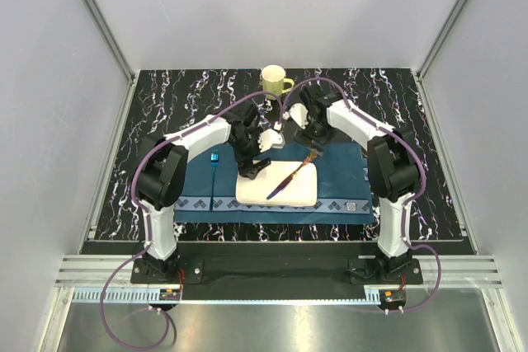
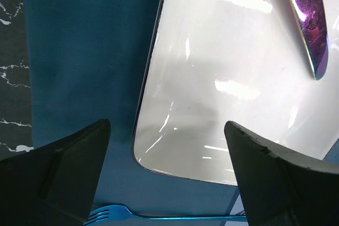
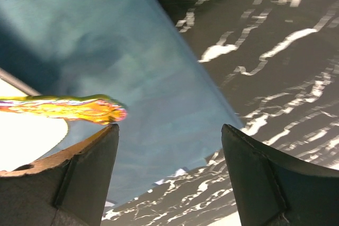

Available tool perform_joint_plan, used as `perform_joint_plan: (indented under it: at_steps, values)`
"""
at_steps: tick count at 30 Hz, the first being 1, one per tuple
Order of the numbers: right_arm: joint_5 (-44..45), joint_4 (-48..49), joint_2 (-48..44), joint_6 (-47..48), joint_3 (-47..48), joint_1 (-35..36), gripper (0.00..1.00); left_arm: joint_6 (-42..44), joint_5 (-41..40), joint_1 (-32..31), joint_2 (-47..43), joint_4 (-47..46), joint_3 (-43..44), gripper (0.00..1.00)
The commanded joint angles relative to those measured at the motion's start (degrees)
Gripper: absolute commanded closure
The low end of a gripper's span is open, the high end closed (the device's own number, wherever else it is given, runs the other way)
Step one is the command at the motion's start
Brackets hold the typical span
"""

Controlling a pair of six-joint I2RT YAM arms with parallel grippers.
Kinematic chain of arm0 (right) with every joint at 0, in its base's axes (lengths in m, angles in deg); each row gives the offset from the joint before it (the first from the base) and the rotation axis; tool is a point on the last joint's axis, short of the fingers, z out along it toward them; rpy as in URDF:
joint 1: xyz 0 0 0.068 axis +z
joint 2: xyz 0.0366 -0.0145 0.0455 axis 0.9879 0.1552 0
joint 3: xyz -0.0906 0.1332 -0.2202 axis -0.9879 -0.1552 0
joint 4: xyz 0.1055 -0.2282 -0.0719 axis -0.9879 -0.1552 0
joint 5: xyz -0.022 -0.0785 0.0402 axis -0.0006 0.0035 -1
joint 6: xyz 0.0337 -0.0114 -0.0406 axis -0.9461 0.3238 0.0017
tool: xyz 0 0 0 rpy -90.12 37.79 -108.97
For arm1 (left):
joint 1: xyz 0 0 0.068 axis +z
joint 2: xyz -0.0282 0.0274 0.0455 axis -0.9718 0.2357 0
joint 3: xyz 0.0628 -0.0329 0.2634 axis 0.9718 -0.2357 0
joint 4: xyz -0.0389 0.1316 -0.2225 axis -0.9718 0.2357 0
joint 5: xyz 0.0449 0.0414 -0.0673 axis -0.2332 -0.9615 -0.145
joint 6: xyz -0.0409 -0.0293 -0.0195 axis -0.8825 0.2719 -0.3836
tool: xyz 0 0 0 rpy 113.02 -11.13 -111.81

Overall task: Set the dinner table for one person
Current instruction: Pick up the knife with the napkin.

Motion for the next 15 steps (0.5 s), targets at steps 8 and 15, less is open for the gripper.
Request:
perform_joint_plan:
  at_steps: [8, 15]
  values:
    - [7.0, 2.8, -1.5, 2.3, 6.1, -2.0, 0.14, 0.8, 3.4, 0.2, -0.4, 1.7, 0.9, 0.06]
    - [10.9, 4.3, 0.1, 3.0, 10.6, -4.0, 0.13, 0.8, 4.3, 0.2, -1.2, 3.6, 1.2, 0.06]
